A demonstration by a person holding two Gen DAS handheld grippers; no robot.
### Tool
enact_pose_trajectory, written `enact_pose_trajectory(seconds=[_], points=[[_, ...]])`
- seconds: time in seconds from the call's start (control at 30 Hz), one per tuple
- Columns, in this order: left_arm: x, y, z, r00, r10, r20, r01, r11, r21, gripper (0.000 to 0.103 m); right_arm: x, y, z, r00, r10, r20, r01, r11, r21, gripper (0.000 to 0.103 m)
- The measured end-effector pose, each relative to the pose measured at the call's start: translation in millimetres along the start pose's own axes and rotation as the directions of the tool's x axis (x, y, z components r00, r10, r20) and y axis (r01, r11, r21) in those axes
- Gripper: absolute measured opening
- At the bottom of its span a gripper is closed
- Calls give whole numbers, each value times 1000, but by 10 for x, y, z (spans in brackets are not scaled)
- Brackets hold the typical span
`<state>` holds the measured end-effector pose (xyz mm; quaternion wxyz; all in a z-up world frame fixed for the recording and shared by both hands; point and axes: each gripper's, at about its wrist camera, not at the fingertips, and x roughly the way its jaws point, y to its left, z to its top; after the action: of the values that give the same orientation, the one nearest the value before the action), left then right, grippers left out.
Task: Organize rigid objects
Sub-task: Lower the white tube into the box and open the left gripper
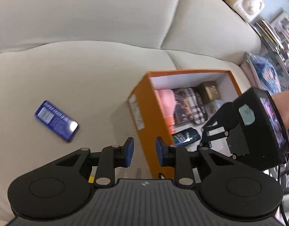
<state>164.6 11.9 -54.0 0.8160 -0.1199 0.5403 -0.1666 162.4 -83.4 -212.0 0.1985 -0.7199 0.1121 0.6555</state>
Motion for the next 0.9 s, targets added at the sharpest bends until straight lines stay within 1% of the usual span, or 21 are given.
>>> enact_pose_trajectory(seconds=[0.1,0.17,0.23,0.3,0.33,0.37,0.43,0.5,0.63,0.67,0.7,0.77,0.83,0.9], points=[[-14,119,-25,1000,-8,1,8,999,-36,31,59,10,70,999,25,-38,-26,999,-34,18],[-6,152,-36,1000,-11,0,11,999,-43,31,73,2,105,993,51,-103,-57,996,-62,18],[-2,179,-45,1000,-18,3,18,999,-50,31,101,26,106,981,5,-194,-33,990,-137,18],[7,191,-52,1000,-28,2,28,998,-56,31,154,24,124,964,-28,-264,-21,983,-180,18],[16,200,-58,1000,-31,-1,31,998,-56,31,178,23,137,957,-28,-287,-28,981,-191,18],[28,207,-67,1000,-30,-6,30,998,-56,31,195,22,157,956,-17,-294,-41,981,-190,19],[29,238,-94,1000,-24,-16,24,998,-54,31,219,32,218,961,14,-276,-68,980,-186,19],[27,274,-123,1000,-14,-24,13,998,-53,31,233,27,271,968,11,-252,-59,981,-182,22],[11,370,-171,999,-6,-31,4,998,-70,31,207,21,299,974,16,-224,-57,983,-175,23],[4,389,-183,999,-4,-32,1,997,-73,31,192,16,297,976,13,-218,-51,984,-172,24],[-6,412,-196,999,-1,-33,-2,997,-76,31,169,4,289,978,3,-209,-39,985,-169,27],[-35,450,-221,1000,4,-30,-6,997,-81,31,119,-22,275,980,-9,-197,-22,987,-157,27],[-64,510,-250,1000,11,-30,-13,996,-86,31,85,-41,262,983,-47,-180,21,989,-147,27],[-103,554,-282,999,21,-33,-23,996,-85,31,47,-58,258,982,-64,-175,41,990,-133,27]])
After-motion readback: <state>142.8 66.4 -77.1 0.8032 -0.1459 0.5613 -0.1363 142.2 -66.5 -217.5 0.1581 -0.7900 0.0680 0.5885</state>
